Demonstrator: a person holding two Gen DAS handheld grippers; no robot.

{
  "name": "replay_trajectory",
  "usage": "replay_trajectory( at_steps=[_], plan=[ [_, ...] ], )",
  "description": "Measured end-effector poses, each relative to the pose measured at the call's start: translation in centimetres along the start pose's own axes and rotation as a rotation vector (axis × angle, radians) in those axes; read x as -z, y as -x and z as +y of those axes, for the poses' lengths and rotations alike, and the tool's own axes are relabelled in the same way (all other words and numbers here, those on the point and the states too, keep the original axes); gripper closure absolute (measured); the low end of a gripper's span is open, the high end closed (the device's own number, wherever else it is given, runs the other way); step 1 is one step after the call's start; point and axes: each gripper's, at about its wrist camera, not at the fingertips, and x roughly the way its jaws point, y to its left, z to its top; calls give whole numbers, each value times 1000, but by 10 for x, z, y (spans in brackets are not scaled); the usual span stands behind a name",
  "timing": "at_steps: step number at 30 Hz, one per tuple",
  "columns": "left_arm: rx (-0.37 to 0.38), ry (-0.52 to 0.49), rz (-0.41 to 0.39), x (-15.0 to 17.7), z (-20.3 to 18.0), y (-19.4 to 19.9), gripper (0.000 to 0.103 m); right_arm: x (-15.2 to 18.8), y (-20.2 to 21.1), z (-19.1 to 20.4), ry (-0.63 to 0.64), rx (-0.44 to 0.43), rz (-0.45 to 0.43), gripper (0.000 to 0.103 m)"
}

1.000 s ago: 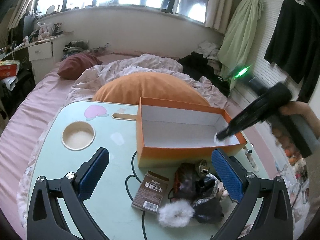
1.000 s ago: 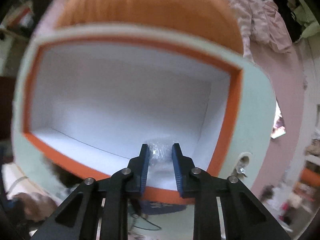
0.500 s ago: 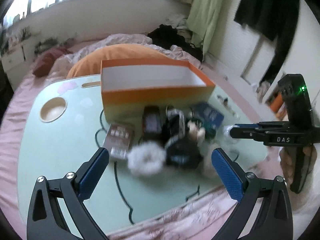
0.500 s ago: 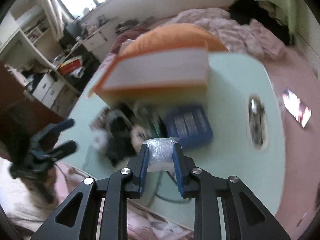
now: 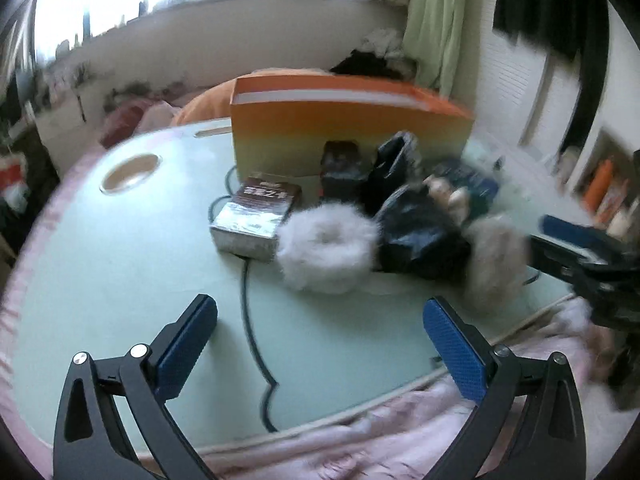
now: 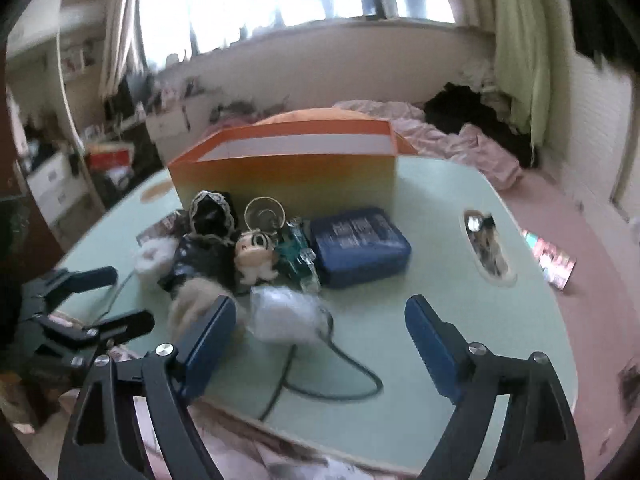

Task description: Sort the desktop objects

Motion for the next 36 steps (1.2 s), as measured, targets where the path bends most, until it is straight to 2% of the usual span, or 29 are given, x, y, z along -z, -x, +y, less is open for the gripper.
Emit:
replay_trajectory(
  at_steps=[1, 2, 3, 6, 10, 36],
  plan=[
    [-14, -14, -9, 0, -1, -3, 0, 5, -7, -5, -7, -5, 42, 14],
    [-11, -5, -24, 1, 1, -4, 0, 10, -10, -1, 50, 25, 27, 9],
    [-21, 0, -35, 1, 1, -5, 0, 13, -16, 3, 109, 74, 35, 0],
    [-15, -1, -54, 2, 4, -9, 0, 21, -21, 8, 152, 52, -37, 0],
    [-1, -15, -74, 3, 6, -10, 0, 23, -27, 5, 163, 24, -43, 0],
    [8, -23, -85, 0, 5, -9, 0, 24, -18, 10, 163, 22, -48, 0]
  ],
)
